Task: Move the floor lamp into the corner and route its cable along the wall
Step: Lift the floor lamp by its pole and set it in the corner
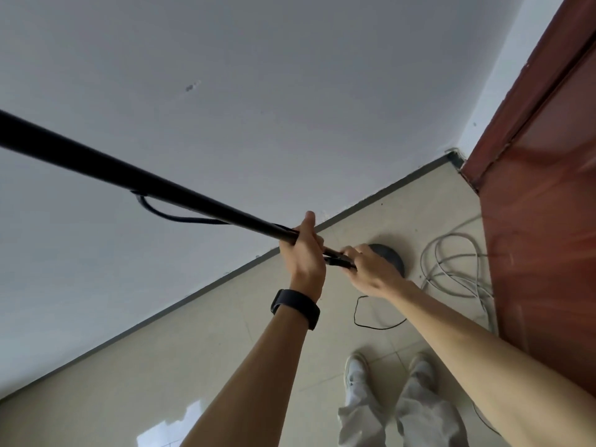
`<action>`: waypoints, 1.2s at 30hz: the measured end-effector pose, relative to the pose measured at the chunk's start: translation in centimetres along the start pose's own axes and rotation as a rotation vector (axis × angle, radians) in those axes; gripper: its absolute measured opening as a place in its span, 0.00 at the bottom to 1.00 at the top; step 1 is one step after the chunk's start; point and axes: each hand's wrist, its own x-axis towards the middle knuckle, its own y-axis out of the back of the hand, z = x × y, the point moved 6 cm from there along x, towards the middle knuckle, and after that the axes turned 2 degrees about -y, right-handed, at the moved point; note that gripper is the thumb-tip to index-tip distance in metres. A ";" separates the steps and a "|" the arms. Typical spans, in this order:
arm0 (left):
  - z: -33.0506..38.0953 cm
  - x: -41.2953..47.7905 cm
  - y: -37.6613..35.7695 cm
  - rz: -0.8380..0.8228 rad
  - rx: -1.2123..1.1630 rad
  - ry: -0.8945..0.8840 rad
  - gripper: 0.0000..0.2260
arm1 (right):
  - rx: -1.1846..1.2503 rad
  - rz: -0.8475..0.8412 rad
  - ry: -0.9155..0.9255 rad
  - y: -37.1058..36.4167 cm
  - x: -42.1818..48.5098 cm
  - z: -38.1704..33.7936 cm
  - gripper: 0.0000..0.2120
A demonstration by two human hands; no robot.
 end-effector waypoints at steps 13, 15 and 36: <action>11.3 -9.0 19.3 0.362 -0.243 -0.102 0.30 | -0.368 0.015 0.298 -2.7 -8.7 -18.5 0.17; 13.8 -12.1 25.3 0.431 -0.330 -0.143 0.27 | -0.407 -0.018 0.355 -4.2 -12.3 -24.1 0.19; 14.4 -31.1 82.9 0.867 -0.673 -0.447 0.23 | -0.746 -0.242 0.869 -40.0 -35.5 -63.2 0.20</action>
